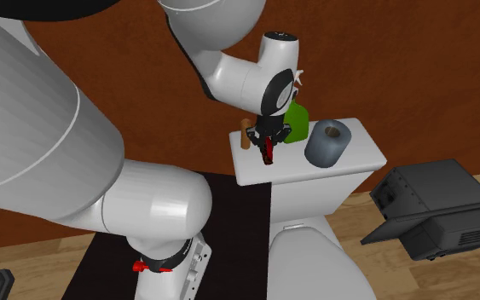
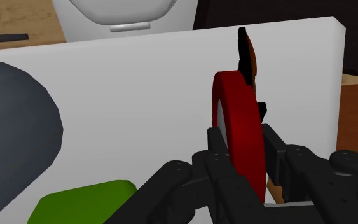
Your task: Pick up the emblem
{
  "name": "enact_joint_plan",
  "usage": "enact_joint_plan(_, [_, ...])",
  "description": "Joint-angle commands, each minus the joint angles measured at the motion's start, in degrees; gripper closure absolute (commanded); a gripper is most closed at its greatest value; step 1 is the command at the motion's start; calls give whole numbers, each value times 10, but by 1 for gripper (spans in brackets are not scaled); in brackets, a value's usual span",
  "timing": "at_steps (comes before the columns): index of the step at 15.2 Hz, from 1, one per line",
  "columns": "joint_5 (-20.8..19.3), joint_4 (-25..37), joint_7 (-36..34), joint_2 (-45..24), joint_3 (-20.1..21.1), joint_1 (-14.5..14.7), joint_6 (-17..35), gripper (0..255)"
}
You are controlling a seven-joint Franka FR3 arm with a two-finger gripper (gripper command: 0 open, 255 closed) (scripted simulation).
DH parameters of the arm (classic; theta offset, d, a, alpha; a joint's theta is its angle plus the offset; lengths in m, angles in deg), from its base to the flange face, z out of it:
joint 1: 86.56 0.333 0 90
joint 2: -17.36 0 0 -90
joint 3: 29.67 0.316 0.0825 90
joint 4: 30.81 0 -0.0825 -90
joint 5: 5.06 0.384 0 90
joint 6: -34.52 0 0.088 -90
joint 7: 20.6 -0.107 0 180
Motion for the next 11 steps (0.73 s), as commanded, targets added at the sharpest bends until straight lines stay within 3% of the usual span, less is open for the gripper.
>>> enact_joint_plan(1, [0, 0, 0, -1, 0, 0, 1, 255])
enact_joint_plan(5, [0, 0, -1, -1, 0, 0, 0, 255])
enact_joint_plan(11, [-27, 10, -20, 59, 14, -14, -66, 255])
